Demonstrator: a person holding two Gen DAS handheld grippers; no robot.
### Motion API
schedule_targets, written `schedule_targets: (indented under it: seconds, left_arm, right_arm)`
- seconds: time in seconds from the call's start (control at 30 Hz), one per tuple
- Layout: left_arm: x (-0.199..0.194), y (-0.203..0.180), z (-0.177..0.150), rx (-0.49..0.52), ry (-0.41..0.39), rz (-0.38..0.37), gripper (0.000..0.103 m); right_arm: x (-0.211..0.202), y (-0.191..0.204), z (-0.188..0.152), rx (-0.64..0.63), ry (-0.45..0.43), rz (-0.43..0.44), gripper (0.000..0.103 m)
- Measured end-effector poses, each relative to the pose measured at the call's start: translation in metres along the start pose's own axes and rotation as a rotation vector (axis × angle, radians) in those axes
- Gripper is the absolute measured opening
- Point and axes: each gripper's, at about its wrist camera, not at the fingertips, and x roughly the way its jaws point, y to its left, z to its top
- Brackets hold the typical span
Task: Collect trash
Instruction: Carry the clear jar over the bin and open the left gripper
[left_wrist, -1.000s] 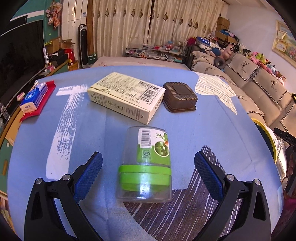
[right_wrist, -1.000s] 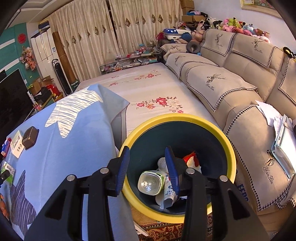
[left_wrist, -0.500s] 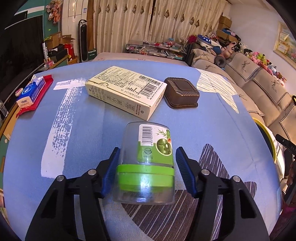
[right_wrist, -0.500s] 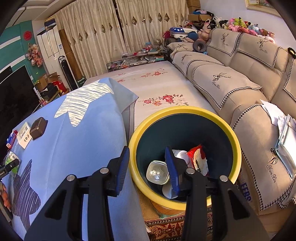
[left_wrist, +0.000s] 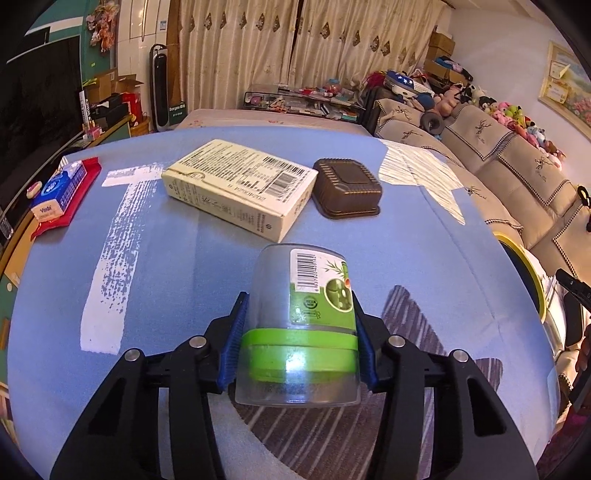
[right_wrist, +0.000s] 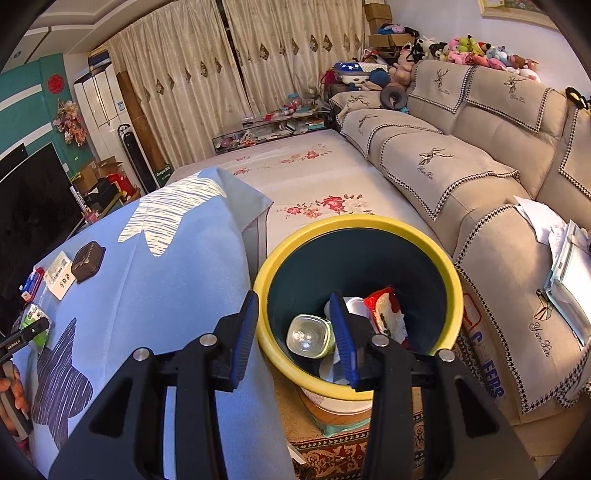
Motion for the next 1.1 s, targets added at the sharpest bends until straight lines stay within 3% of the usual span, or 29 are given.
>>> schedule_targets:
  seconds: [0.13,0.27,0.6,0.8,1.1]
  left_arm:
    - [-0.013,-0.024,0.002,0.047,-0.012,-0.025,0.050]
    - [-0.022,-0.060,0.009,0.085,0.006,-0.123,0.050]
    - [-0.023,-0.226,0.036,0.348,0.010,-0.340,0.050]
    - [0.005,-0.338,0.036,0.459,0.079,-0.476,0.050]
    - [0.072,-0.441,0.029,0.525,0.184,-0.507,0.050]
  right_arm:
    - [-0.015,-0.022,-0.007,0.026,-0.012,-0.030,0.038]
    - [-0.025,-0.042,-0.018,0.041,-0.006,-0.048,0.038]
    - [-0.051,-0.090,-0.031,0.102,-0.048,-0.107,0.038]
    - [-0.062,-0.113,-0.038,0.113,-0.088,-0.169,0.038]
    - [-0.077,-0.163,-0.049,0.189,-0.124,-0.253,0.038]
